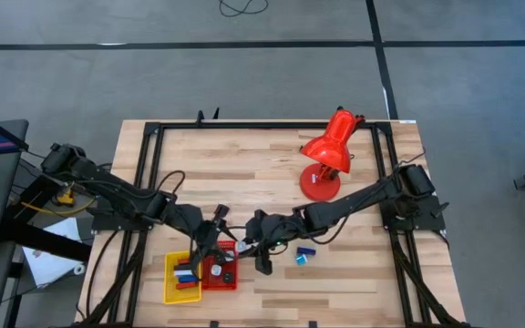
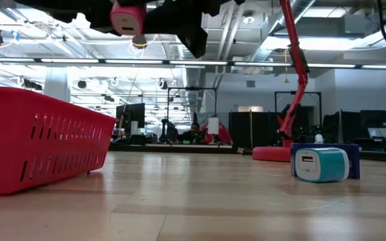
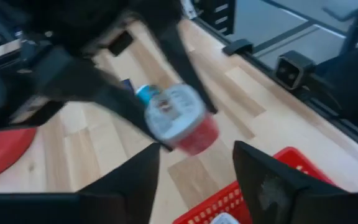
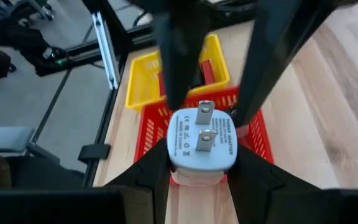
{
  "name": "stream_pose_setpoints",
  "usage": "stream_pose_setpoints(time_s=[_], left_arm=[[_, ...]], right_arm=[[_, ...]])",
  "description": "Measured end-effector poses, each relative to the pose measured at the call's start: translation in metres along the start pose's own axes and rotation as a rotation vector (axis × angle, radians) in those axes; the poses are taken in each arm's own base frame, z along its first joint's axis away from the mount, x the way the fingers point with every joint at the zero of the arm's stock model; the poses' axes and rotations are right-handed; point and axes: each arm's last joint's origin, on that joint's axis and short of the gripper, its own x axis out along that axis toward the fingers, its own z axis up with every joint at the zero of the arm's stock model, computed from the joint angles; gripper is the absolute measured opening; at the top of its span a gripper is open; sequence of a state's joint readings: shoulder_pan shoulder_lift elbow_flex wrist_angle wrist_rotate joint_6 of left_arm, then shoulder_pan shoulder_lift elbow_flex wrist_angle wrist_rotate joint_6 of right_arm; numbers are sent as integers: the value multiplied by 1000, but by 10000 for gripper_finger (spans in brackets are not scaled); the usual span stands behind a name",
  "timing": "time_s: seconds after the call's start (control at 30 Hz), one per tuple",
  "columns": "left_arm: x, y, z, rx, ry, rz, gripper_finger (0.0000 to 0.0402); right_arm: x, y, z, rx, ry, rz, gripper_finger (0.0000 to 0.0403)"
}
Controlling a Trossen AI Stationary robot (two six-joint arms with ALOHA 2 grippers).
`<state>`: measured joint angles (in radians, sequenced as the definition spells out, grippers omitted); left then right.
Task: Pick & Place Office items
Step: Put the pink charger adapter into the red bin
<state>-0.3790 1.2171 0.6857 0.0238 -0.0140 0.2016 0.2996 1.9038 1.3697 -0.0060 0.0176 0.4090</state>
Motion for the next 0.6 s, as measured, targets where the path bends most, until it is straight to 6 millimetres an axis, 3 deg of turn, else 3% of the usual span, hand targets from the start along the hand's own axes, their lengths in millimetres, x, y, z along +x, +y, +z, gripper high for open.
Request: stream_pose_setpoints(time_s=[0.27,0.43,0.6], left_arm=[[-1,0,0,3,-2,-2,294],[-1,1,2,67,-21,5,315],[-1,-6,3,177,-50,-85,317]], right_arm=[[15,-4,0,39,-19,105,117],[30,-11,-7,72,14,189,117],[28,-12,3,74,-26,217,117]])
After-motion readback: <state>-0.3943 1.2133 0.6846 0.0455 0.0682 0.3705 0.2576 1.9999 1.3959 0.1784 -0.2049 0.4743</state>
